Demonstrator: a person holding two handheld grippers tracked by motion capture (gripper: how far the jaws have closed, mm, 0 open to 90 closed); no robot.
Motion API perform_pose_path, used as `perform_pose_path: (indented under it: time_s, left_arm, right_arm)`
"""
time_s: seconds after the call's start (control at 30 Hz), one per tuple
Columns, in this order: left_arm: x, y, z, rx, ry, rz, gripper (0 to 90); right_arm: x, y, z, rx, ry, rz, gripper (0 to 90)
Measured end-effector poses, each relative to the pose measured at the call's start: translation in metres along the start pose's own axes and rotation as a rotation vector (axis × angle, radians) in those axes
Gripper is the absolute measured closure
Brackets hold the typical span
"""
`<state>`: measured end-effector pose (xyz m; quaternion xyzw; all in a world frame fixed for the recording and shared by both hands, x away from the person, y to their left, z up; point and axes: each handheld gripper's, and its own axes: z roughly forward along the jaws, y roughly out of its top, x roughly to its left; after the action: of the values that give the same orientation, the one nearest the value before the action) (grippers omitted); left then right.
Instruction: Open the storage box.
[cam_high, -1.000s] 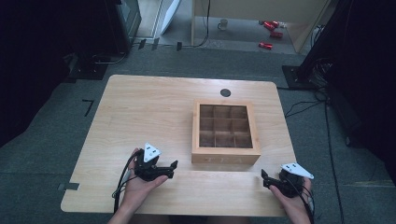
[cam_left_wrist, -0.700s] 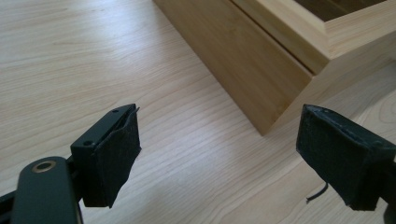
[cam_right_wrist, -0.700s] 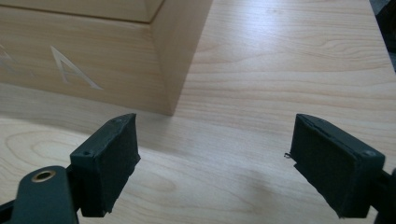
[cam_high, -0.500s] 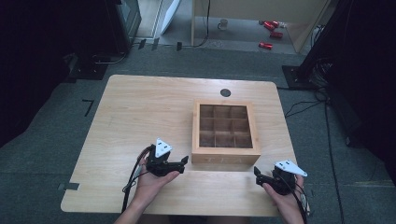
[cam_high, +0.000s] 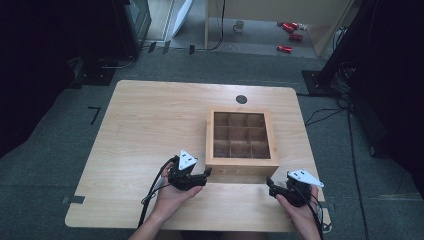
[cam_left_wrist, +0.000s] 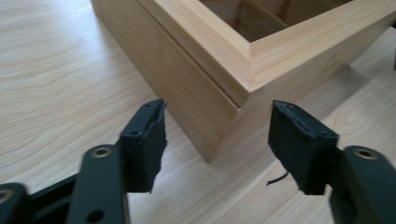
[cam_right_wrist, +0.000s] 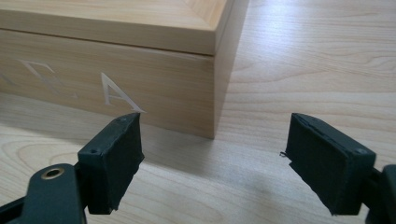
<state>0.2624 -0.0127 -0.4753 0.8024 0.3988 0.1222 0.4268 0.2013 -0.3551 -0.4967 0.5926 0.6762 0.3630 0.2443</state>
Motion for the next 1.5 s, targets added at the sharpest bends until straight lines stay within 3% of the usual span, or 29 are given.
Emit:
perform_pose_path:
  time_s: [0.07, 0.3, 0.47, 0.8, 0.93, 0.97, 1.2, 1.5]
  left_arm:
    - [0.000, 0.001, 0.001, 0.000, -0.023, -0.001, 48.5]
    - [0.001, 0.002, 0.004, 0.008, -0.073, -0.015, 62.0]
    - [0.006, 0.002, 0.004, 0.012, -0.107, -0.039, 63.6]
    - [0.006, 0.003, 0.002, 0.000, -0.109, -0.038, 65.3]
    - [0.006, 0.003, 0.002, 0.003, -0.112, -0.045, 65.3]
    - [0.007, 0.003, 0.002, 0.002, -0.114, -0.047, 65.2]
    - [0.007, 0.003, 0.002, -0.006, -0.117, -0.039, 65.3]
    - [0.007, 0.004, 0.001, -0.016, -0.113, -0.038, 65.2]
  right_arm:
    - [0.000, 0.002, 0.000, -0.009, 0.009, 0.014, 20.1]
    - [0.001, 0.004, 0.002, -0.015, 0.011, 0.016, 22.1]
    - [0.004, 0.005, 0.005, -0.017, 0.011, 0.009, 22.5]
    - [0.008, 0.010, 0.009, -0.040, 0.022, -0.010, 24.2]
    - [0.006, 0.014, 0.012, -0.052, 0.035, -0.021, 27.0]
    - [0.005, 0.016, 0.012, -0.057, 0.068, -0.019, 27.1]
    - [0.006, 0.020, 0.008, -0.102, 0.131, -0.035, 35.1]
    - [0.005, 0.022, 0.006, -0.103, 0.130, -0.027, 38.5]
